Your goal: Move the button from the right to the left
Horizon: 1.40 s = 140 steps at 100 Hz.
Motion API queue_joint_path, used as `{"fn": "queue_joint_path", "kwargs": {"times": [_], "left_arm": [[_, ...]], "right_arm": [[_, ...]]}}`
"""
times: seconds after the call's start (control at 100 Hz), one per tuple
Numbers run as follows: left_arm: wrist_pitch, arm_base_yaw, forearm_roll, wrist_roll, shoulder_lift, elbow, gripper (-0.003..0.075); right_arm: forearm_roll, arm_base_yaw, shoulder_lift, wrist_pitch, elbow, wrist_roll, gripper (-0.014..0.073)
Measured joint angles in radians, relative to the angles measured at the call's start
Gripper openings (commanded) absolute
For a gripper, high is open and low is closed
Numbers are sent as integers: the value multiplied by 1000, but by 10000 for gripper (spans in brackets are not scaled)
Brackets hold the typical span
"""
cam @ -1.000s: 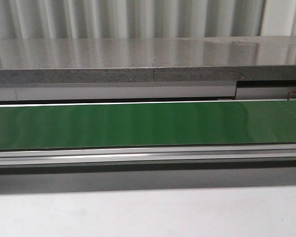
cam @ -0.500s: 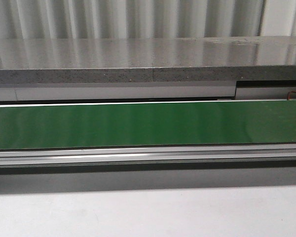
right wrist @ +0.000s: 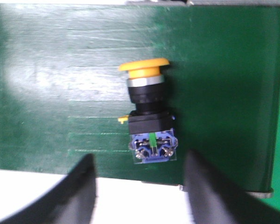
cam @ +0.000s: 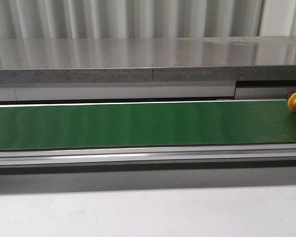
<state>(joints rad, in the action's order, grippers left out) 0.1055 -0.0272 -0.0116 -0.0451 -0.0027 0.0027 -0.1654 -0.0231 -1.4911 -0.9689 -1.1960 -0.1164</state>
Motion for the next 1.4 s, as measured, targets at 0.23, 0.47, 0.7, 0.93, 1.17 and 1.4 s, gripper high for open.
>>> {"fn": "queue_joint_path", "kwargs": {"times": [0.23,0.47,0.7,0.93,1.17,1.4], "left_arm": [[0,0,0,0,0,0,-20],[0,0,0,0,0,0,-20],[0,0,0,0,0,0,-20],[0,0,0,0,0,0,-20],[0,0,0,0,0,0,-20],[0,0,0,0,0,0,-20]], "right_arm": [[0,74,79,5,50,-38,-67],[0,137,220,113,203,-58,-67],[0,155,443,268,392,-62,-67],[0,155,691,374,556,-64,-67],[0,155,945,416,668,-64,-67],[0,155,1151,425,730,-64,-67]]}}
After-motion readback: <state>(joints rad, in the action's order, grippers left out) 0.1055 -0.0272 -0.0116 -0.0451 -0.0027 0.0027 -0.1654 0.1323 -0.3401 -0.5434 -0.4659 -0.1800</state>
